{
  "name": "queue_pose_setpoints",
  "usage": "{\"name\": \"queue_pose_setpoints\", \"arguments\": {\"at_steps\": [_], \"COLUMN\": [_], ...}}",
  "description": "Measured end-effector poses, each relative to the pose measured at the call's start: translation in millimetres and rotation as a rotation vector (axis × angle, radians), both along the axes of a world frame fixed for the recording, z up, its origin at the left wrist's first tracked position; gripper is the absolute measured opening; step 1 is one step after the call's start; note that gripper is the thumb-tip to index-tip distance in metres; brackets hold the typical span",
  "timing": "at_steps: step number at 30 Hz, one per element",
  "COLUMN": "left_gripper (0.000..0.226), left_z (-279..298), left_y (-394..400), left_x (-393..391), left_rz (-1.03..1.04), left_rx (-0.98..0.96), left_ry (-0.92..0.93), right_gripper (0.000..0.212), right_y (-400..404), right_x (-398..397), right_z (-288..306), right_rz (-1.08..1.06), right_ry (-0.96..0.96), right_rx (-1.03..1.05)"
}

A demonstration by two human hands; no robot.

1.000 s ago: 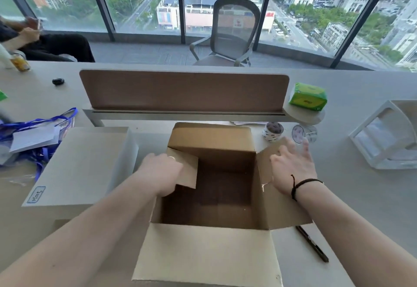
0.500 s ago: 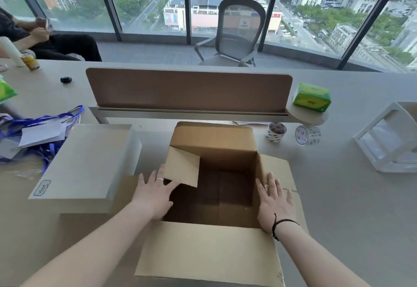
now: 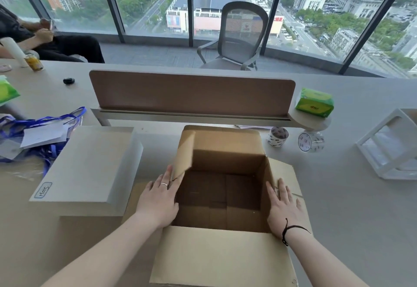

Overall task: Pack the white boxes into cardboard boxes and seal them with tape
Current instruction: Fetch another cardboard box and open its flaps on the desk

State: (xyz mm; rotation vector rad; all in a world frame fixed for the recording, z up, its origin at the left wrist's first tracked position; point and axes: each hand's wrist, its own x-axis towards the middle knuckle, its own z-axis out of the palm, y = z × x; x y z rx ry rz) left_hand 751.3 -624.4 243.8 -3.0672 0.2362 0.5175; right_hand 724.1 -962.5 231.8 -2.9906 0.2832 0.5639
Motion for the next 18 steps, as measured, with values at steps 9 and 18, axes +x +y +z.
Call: {"name": "queue_pose_setpoints", "arguments": {"at_steps": [9, 18], "left_gripper": [0.079, 0.066], "left_z": [-11.9, -17.5], "left_y": [-0.1, -7.3], "left_x": [-10.8, -7.4], "left_rz": [0.408, 0.468], "left_rx": [-0.199, -0.24], "left_ry": [0.101, 0.218], "right_gripper": [0.083, 0.085], "right_y": [-9.7, -9.7], "right_x": [-0.4, 2.9], "right_z": [-7.4, -2.0], "right_rz": [-0.045, -0.031], "right_ry": [-0.031, -0.007], "right_rx": [0.027, 0.062]}}
